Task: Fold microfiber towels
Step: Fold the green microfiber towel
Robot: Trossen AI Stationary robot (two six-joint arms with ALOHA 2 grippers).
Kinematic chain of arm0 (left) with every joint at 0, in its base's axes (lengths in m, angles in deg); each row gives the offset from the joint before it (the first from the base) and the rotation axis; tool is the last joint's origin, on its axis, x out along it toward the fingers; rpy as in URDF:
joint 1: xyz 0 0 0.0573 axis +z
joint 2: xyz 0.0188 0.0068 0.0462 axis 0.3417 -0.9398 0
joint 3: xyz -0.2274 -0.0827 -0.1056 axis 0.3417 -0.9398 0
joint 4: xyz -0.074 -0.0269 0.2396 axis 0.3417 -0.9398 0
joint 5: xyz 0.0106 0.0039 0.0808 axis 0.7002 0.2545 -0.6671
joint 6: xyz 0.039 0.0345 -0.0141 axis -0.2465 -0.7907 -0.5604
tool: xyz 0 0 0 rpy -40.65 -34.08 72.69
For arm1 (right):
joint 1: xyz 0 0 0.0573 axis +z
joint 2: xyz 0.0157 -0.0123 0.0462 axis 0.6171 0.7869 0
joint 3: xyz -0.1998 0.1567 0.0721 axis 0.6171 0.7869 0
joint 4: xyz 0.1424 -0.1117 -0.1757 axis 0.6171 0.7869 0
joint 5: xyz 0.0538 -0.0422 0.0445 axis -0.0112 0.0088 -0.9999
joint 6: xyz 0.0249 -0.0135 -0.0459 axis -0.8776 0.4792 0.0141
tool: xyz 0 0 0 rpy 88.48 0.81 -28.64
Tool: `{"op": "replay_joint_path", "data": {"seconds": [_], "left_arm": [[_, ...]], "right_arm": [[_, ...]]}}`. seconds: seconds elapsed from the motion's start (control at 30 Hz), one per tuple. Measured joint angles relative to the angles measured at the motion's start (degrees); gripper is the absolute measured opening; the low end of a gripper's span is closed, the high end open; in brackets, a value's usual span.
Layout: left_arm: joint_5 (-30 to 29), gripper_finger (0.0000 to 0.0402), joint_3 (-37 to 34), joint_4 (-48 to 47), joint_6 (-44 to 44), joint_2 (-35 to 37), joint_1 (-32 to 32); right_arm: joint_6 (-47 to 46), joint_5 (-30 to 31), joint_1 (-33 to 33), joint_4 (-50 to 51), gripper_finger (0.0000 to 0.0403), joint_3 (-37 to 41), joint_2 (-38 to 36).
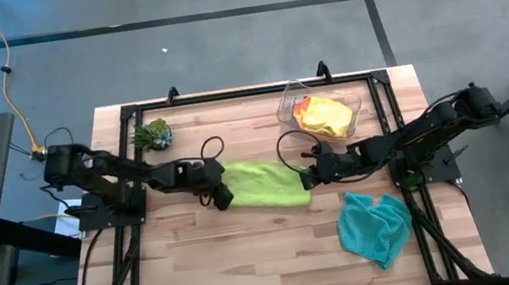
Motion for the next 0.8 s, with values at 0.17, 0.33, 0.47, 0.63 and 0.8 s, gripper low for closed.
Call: {"op": "replay_joint_path", "data": {"seconds": [0.17, 0.33, 0.47, 0.63, 0.8], "left_arm": [[0.9, 0.0, -0.55, -3.46, 12.65, 2.73, -7.01], [-4.86, 0.0, -0.63, -7.25, 22.43, 3.9, -15.44], [-9.72, 0.0, -0.5, -10.61, 23.69, 4.0, -19.04], [-11.31, 0.0, -0.39, -13.72, 19.69, 4.58, -19.34], [-10.56, 0.0, -0.82, -14.2, 17.85, 6.33, -17.78]], "right_arm": [[-1.8, -2.34, -0.01, -0.3, 0.0, 0.0, 0.02], [-2.5, -5.83, 0.02, -0.28, 0.0, 0.0, 0.02], [-1.6, -7.42, 0.0, -1.39, 0.0018, 0.0, 0.02], [-0.67, -10.0, -0.99, -3.2, 0.0094, 0.0, 0.05], [0.09, -13.93, -2.59, -3.72, 0.0199, 0.0, 3.43]]}}
